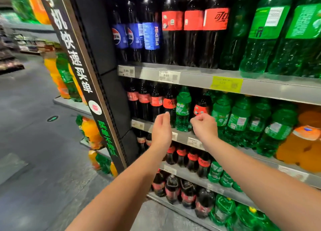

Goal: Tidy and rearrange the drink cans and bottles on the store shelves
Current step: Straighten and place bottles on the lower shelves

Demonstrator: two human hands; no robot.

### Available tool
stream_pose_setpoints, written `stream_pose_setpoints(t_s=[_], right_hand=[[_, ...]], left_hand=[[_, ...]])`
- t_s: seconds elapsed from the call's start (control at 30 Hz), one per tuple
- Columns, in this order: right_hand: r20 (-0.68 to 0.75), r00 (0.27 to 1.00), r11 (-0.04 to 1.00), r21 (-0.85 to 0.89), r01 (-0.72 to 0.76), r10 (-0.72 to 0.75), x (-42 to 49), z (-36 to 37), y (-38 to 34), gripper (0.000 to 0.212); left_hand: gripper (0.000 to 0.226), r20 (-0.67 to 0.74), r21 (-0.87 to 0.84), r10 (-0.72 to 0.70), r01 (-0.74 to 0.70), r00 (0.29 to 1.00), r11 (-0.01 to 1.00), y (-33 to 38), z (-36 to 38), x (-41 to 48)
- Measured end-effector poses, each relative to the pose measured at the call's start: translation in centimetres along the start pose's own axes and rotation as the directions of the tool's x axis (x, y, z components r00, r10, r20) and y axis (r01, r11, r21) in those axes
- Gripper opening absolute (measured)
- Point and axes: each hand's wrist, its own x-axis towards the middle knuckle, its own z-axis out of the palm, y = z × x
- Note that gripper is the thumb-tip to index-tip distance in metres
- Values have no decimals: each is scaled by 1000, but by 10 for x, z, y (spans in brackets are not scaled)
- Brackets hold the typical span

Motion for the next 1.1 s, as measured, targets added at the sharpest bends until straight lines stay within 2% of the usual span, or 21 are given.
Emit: stream_pose_setpoints(t_s=[0.27, 0.43, 0.53, 0.63, 0.83, 0.93, 1.0, 1.1], right_hand=[[-158, 983, 995, 31, -90, 94, 0, 9, -8, 10], [-219, 969, 993, 54, -103, 112, 9, -7, -15, 10], [-239, 965, 994, 49, -96, 105, 24, -16, -17, 8], [-241, 967, 995, 75, -68, 84, 39, -18, -18, 8], [-256, 966, 999, -1, 37, -36, 52, -10, -16, 39], [-285, 957, 997, -64, 30, -47, 57, -4, -19, 47], [-303, 952, 996, -88, 10, -36, 60, 2, -22, 45], [-304, 952, 992, -123, 9, -47, 64, 14, -26, 31]], left_hand=[[16, 182, 73, 71, -85, 981, 994, 3, -14, 40], [19, 256, 60, 55, -73, 965, 996, 12, 5, 57], [23, 243, 57, 59, -75, 968, 996, 16, 17, 69], [36, 201, 94, 86, -106, 976, 990, 17, 30, 81], [44, 98, 181, 209, -224, 973, 958, 19, 50, 99], [50, 115, 246, 263, -284, 958, 927, 25, 53, 107], [48, 151, 296, 266, -300, 952, 907, 27, 54, 116], [38, 178, 350, 224, -274, 958, 896, 31, 57, 131]])
